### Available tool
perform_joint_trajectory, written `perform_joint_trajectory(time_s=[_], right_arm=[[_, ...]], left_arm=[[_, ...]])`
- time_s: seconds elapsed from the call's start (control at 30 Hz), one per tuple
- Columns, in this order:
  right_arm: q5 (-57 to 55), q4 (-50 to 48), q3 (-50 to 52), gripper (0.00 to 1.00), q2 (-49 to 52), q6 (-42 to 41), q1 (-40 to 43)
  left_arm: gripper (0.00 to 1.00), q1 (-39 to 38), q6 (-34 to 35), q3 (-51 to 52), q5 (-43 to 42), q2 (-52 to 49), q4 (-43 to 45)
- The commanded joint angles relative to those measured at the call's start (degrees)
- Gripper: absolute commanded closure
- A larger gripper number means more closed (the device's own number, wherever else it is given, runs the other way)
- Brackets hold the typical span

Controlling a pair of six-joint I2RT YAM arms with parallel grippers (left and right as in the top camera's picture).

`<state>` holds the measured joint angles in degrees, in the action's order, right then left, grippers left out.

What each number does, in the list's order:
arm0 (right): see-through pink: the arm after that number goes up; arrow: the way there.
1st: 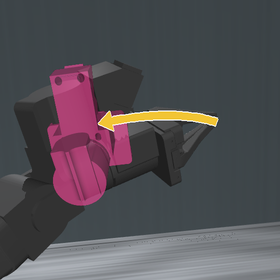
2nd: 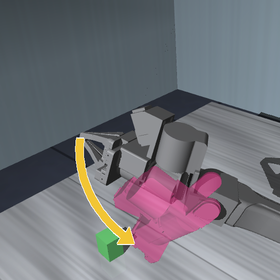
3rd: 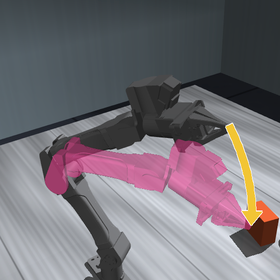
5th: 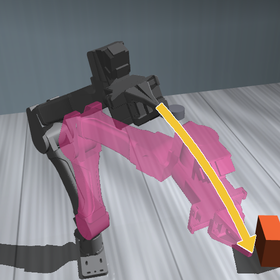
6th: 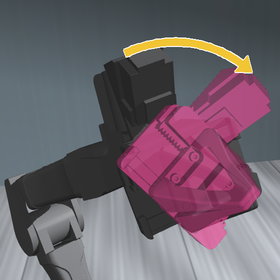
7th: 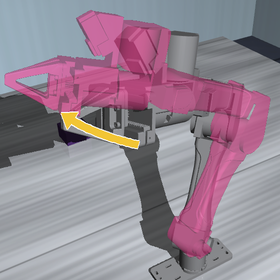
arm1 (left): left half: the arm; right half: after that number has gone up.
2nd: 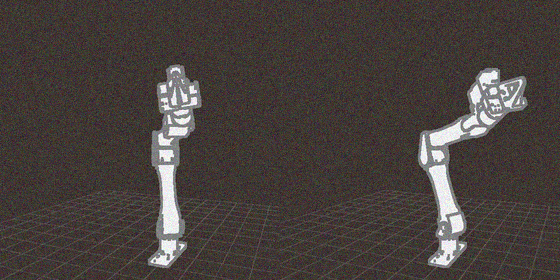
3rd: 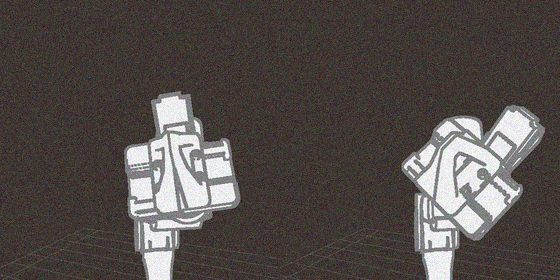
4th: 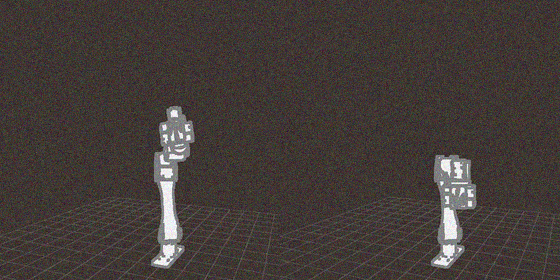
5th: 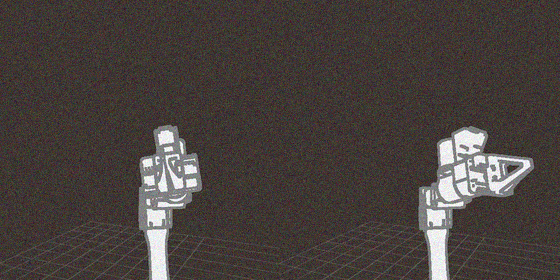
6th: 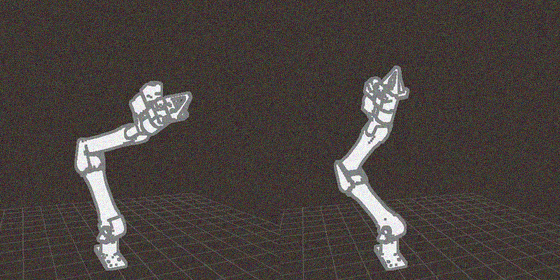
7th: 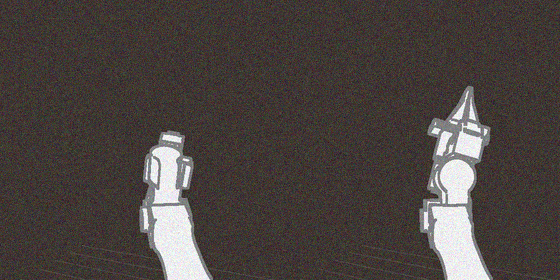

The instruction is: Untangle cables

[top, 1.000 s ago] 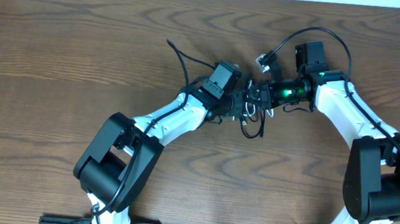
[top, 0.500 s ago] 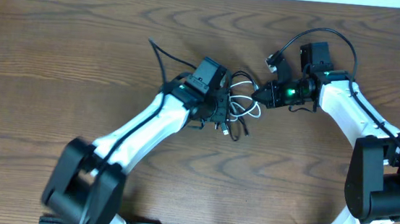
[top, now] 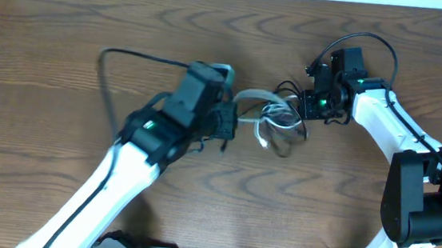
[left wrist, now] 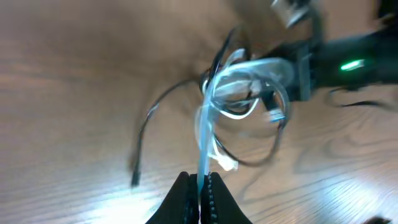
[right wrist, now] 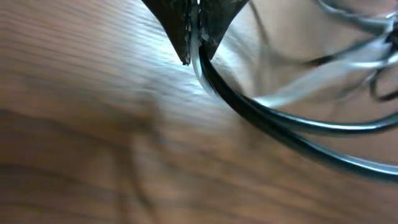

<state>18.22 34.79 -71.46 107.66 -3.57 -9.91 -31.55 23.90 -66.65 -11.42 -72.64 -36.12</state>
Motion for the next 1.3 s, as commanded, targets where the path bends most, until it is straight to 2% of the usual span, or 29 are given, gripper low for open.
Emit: perform_joint_trajectory(time_s=[0.0, 0.1, 0.2, 0.4, 0.63, 0.7, 0.8, 0.87, 0.93, 0.97, 1.03, 1.1, 1.27], right_arm=[[-4.59, -0.11, 0.13, 0.99, 0.28, -0.7, 0.5], [-4.57, -0.11, 0.13, 0.99, 0.28, -0.68, 0.5], [-4.57, -0.11, 0.13, 0.99, 0.28, -0.68, 0.5], [-4.55, -0.13, 0.13, 0.99, 0.28, -0.7, 0.48], [-4.15, -0.31, 0.13, 0.99, 0.28, -0.68, 0.44], [-4.15, -0.31, 0.13, 0.95, 0.28, -0.68, 0.44], [-4.13, -0.11, 0.13, 0.77, 0.28, -0.68, 0.44], [-4.09, 0.02, 0.13, 0.62, 0.28, -0.7, 0.44], [-2.97, 0.13, 0.13, 0.47, 0.28, -0.68, 0.44], [-1.97, 0.13, 0.13, 0.44, 0.28, -0.68, 0.44], [0.24, 0.02, 0.13, 0.39, 0.28, -0.66, 0.15], [0.96, -0.15, 0.13, 0.36, 0.28, -0.66, -0.7], [0.79, -0.28, 0.13, 0.28, 0.28, 0.46, -2.27]], left_arm=[[0.93, 0.26, -0.74, -0.04, 2.1, 6.16, -0.66], [0.93, 0.26, -0.15, -0.04, 4.48, 10.84, -1.68], [0.93, 0.26, 2.78, -0.04, 11.85, 13.35, -4.87], [0.93, 0.26, 8.09, -0.04, 22.93, 13.07, -12.81], [0.93, 0.26, 9.16, -0.04, 23.52, 6.8, -15.32], [0.92, 0.26, 9.46, -0.04, 23.52, 4.57, -15.3], [0.92, 0.26, 9.94, -0.04, 23.47, 0.5, -15.3], [0.87, 0.26, 12.15, -0.04, 23.23, -2.62, -15.61], [0.78, 0.26, 12.63, -0.04, 21.27, -5.66, -15.52], [0.72, 0.26, 12.66, -0.04, 20.39, -7.17, -15.47], [0.52, 0.26, 12.61, -0.04, 18.69, -9.77, -15.5], [0.41, 0.31, 12.55, -0.04, 16.04, -12.46, -15.52], [0.33, 2.21, 7.61, -0.07, 8.61, -15.23, -15.52]])
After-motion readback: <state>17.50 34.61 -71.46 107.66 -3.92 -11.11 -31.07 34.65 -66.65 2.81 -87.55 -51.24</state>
